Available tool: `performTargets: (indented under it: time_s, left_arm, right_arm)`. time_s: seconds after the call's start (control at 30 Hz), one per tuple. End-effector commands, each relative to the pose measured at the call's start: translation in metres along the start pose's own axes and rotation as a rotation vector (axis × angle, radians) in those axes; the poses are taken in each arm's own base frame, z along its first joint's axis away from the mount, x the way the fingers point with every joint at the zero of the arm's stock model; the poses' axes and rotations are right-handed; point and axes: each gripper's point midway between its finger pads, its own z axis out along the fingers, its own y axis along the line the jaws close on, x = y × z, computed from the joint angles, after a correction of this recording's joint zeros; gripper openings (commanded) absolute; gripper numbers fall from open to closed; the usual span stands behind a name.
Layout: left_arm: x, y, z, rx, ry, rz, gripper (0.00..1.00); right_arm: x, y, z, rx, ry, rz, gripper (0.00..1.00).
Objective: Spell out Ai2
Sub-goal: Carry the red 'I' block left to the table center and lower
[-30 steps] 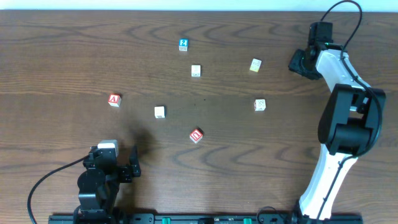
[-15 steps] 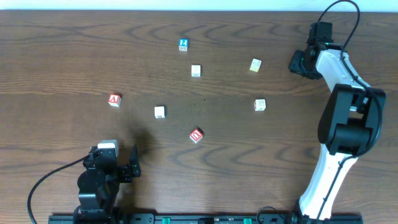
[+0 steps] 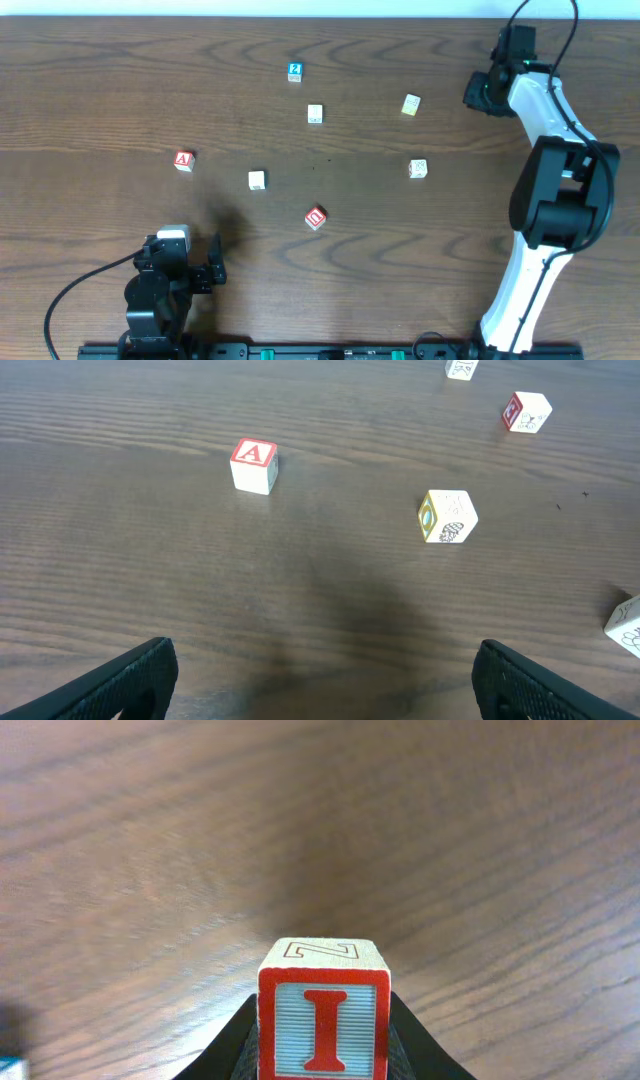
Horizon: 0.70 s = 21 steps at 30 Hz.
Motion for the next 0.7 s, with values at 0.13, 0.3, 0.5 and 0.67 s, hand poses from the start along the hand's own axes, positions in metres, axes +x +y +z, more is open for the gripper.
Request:
performTargets:
  time_s: [0.13, 0.3, 0.5, 0.67]
  left_arm:
    - [0.002, 0.002, 0.001, -0.007, 0.001, -0.004, 0.95]
    - [0.002, 0.002, 0.001, -0.007, 0.001, -0.004, 0.95]
    - [0.002, 0.002, 0.001, -0.007, 0.001, -0.004, 0.95]
    - [0.002, 0.002, 0.001, -0.007, 0.001, -0.004, 0.95]
  right_arm:
    - [-0.034, 0.081, -0.053, -0.086, -0.093, -0.160, 0.01]
    - [-0.012, 0.180, -0.091, -0.187, -0.125, -0.277, 0.01]
    - [0.070, 0.270, -0.113, -0.261, -0.022, -0.277, 0.01]
    - [0.138, 0.300, -0.110, -0.226, 0.052, -0.372, 0.01]
